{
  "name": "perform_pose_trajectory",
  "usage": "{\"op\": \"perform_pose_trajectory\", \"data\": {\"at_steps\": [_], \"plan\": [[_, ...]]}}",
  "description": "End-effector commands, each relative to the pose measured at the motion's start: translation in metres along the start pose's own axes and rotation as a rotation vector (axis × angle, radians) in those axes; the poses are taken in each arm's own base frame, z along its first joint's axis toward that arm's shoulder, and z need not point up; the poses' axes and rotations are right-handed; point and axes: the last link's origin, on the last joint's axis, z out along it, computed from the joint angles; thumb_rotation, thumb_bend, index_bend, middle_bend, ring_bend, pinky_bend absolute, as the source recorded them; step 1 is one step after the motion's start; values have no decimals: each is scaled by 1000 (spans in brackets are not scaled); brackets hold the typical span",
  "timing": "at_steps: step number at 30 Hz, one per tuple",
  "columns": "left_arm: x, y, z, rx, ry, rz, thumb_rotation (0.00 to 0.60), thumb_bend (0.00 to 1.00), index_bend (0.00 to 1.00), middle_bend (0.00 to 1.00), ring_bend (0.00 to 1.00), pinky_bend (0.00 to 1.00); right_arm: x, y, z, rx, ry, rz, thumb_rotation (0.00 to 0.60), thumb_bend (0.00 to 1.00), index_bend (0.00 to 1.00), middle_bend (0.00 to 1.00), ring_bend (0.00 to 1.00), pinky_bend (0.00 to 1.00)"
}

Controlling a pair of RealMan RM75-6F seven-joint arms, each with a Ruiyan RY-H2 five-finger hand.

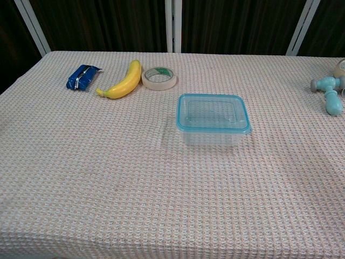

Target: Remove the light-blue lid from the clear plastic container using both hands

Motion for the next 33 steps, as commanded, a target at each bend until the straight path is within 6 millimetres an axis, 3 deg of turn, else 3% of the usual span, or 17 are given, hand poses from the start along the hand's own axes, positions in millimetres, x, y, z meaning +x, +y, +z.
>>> {"op": "perform_pose_trajectory", "data": {"at_steps": [1,6,12,17,24,28,33], "plan": [[0,3,2,-17,-6,5,600,0,85,51,0,0,-20,-29,41,106,-36,-41,600,115,0,45,0,0],[-1,6,3,-26,-12,-2,600,0,85,51,0,0,-52,-68,89,219,-93,-66,600,38,0,9,0,0],[-3,5,5,-33,-30,4,600,0,85,51,0,0,-82,-105,126,263,-131,-85,600,26,0,0,0,0],[-2,5,7,-43,-30,5,600,0,85,51,0,0,-98,-143,146,344,-124,-112,600,24,0,0,0,0],[0,12,16,-97,-45,28,600,0,85,51,0,0,-112,-193,155,466,-109,-99,600,16,0,0,0,0],[2,29,33,-191,-81,56,600,0,85,51,0,0,-110,-201,152,492,-92,-100,600,14,0,0,0,0],[2,71,67,-380,-131,86,600,0,85,51,0,0,-82,-168,129,460,-13,-51,600,15,0,0,0,0]]}}
